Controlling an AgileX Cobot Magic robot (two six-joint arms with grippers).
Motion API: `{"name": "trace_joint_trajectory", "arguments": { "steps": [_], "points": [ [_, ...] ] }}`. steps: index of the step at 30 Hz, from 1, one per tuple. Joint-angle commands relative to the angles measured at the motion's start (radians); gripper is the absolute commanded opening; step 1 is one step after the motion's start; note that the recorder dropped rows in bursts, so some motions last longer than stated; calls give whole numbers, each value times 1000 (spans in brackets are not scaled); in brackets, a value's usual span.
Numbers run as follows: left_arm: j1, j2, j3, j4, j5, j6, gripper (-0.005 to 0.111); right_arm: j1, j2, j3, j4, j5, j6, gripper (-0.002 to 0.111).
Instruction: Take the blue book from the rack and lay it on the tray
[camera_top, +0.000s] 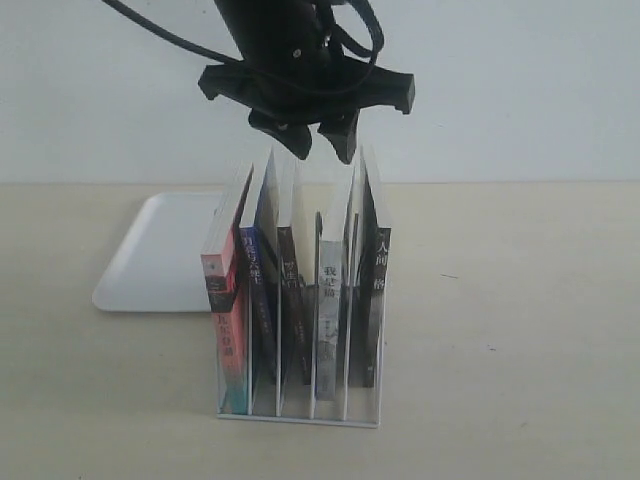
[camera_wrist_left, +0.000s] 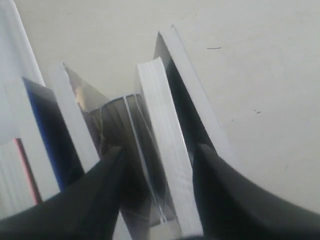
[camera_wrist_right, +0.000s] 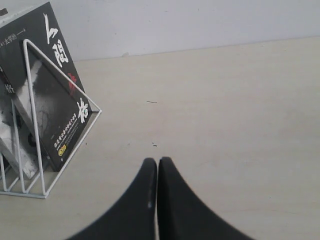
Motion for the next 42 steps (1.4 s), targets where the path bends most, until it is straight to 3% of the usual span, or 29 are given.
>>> {"name": "trace_joint_trajectory", "arguments": {
  "steps": [1,14,26,42],
  "points": [
    [-5,-47,-4,60,13,26,43,-6,-4,-1,-10,-2,-3,0],
    [-2,-82,45,83,13,22,43,-6,-4,-1,-10,-2,-3,0],
    [52,-86,138,76,13,19,43,-6,-4,-1,-10,-2,-3,0],
    [93,-84,138,-37,13,35,43,-6,-4,-1,-10,-2,-3,0]
  ]
}}
